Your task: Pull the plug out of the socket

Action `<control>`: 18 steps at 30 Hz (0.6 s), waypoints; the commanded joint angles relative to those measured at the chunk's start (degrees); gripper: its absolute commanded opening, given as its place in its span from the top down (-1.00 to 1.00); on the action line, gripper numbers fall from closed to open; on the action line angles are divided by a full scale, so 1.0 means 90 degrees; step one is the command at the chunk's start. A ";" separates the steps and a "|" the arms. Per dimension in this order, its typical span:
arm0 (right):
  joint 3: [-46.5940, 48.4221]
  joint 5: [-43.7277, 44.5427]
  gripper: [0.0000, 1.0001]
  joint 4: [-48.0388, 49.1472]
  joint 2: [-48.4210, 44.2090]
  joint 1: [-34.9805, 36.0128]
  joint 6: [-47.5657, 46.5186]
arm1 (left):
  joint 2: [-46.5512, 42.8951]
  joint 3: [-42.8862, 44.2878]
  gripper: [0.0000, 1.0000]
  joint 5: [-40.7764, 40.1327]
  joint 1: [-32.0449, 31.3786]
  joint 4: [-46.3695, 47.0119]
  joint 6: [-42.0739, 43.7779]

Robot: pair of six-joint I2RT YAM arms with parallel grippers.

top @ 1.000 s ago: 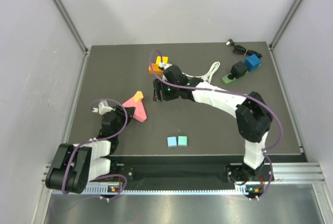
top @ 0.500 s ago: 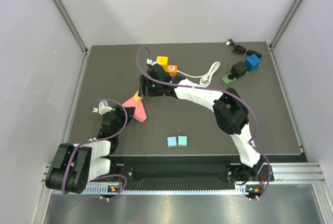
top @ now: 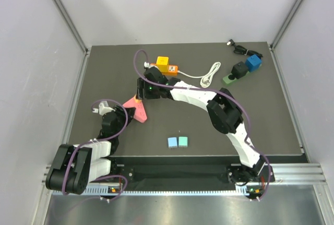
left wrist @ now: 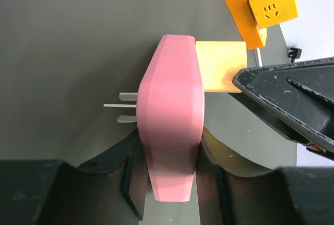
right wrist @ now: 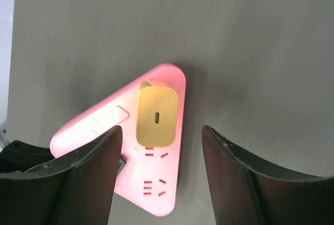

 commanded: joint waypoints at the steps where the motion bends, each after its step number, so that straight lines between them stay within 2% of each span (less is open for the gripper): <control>1: 0.0405 -0.0012 -0.23 0.0277 0.0148 0.0117 0.0089 | 0.0114 -0.0226 1.00 -0.0241 0.0009 -0.0804 0.0348; 5: 0.0532 -0.0188 -0.10 0.0335 0.0362 0.0117 0.0099 | 0.0114 -0.0226 1.00 -0.0231 0.0009 -0.0794 0.0358; 9: 0.0805 -0.0276 0.20 0.0267 0.0568 0.0117 0.0109 | 0.0114 -0.0216 1.00 -0.0241 0.0009 -0.0823 0.0329; 14: 0.0942 -0.0344 0.37 0.0248 0.0656 0.0107 0.0080 | 0.0114 -0.0226 1.00 -0.0251 0.0009 -0.0804 0.0339; 18: 0.1021 -0.0286 0.60 0.0121 0.0676 0.0117 0.0070 | 0.0114 -0.0236 1.00 -0.0241 0.0009 -0.0794 0.0309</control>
